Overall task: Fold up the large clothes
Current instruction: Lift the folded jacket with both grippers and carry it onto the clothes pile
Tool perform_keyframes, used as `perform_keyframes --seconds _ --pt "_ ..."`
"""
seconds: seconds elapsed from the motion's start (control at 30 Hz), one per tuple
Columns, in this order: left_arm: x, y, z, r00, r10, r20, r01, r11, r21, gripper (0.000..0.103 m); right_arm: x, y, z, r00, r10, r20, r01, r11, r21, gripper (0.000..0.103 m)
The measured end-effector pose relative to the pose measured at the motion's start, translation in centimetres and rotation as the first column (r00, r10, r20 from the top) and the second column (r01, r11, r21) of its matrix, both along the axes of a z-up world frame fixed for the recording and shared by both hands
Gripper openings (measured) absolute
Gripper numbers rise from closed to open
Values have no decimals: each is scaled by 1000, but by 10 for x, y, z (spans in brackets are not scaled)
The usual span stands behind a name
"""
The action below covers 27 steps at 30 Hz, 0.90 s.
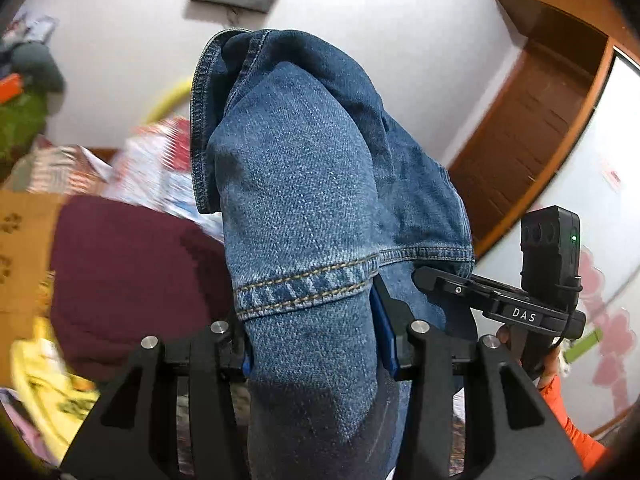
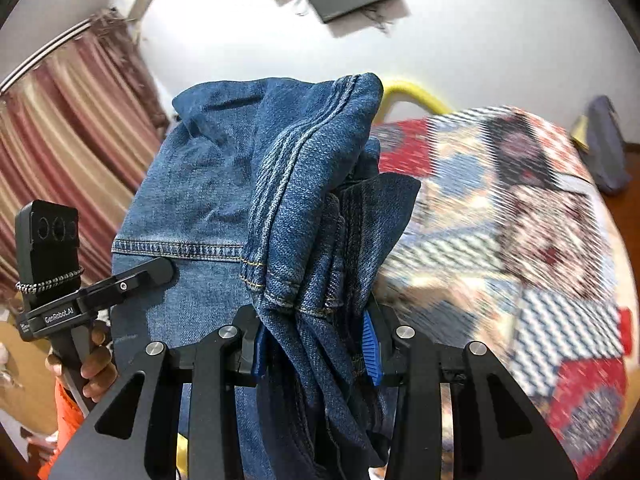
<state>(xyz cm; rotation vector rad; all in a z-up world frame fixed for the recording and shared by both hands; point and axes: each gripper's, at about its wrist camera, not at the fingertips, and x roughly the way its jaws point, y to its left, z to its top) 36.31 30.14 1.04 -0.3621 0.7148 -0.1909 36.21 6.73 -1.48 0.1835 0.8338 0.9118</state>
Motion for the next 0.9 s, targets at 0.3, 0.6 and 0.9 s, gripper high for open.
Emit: perform_keyframes --seconds 0.3,0.6,0.9 --pt "21 101 -13 986 142 -89 -137 989 58 46 51 120 -33 993 64 -99 -62 998 16 34" --pt "56 179 -84 953 186 -240 -209 975 -75 50 113 200 -99 978 75 -196 -99 988 -116 42" --pt "57 168 -82 937 240 -255 -221 970 103 68 105 199 -86 982 59 -181 -102 965 -240 64"
